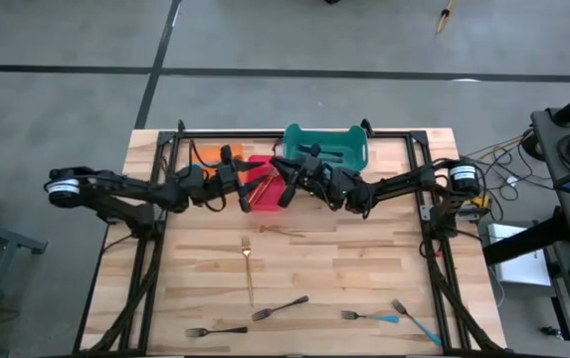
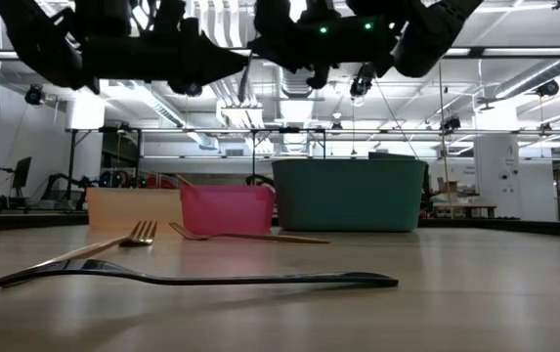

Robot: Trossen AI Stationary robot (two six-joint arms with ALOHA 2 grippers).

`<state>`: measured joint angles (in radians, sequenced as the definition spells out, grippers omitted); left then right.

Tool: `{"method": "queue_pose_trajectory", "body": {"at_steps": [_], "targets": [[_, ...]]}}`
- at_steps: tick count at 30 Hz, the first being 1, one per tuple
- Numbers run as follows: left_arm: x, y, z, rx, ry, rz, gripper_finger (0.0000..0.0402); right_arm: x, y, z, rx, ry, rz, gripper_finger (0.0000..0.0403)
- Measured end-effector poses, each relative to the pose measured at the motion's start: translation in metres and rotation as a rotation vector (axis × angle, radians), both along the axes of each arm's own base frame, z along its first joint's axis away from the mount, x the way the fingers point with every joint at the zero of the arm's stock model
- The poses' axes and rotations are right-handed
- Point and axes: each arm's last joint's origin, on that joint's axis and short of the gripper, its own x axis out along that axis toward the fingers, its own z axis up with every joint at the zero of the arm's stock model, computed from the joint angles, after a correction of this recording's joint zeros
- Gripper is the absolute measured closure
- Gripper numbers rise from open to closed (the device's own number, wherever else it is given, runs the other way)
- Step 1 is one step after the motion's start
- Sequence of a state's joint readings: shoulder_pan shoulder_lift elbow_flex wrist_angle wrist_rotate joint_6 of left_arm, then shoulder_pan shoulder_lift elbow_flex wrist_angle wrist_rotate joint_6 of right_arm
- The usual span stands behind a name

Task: Sort silverware by color (type)
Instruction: Put the blue fork into the orange bin

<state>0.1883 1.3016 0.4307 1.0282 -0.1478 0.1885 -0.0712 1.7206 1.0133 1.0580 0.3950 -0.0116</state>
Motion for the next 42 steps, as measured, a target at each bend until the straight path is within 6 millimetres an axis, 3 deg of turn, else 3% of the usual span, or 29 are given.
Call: {"method": "queue_pose_trajectory", "body": {"at_steps": [8, 11, 14, 16, 33, 42], "targets": [[0.005, -0.001, -0.014, -0.102, 0.005, 0.05, 0.0264, 0.026, 0.015, -0.007, -0.031, 0.018, 0.033, 0.0391], [0.002, -0.005, -0.019, -0.15, 0.001, 0.107, 0.0305, 0.029, 0.019, -0.005, -0.041, 0.028, 0.001, 0.0391], [-0.003, -0.012, -0.023, -0.179, -0.009, 0.167, 0.0375, 0.032, 0.018, -0.004, -0.045, 0.053, -0.02, 0.0391], [-0.005, -0.017, -0.023, -0.173, -0.026, 0.156, 0.0391, 0.035, 0.019, -0.003, -0.038, 0.071, -0.013, 0.0391], [-0.007, -0.025, -0.013, -0.227, -0.155, 0.057, 0.0402, 0.038, 0.02, 0.004, 0.006, 0.073, 0.004, 0.0391], [-0.026, -0.029, -0.023, -0.316, -0.263, -0.09, 0.0401, 0.048, 0.025, 0.011, 0.024, 0.18, 0.069, 0.0389]]}}
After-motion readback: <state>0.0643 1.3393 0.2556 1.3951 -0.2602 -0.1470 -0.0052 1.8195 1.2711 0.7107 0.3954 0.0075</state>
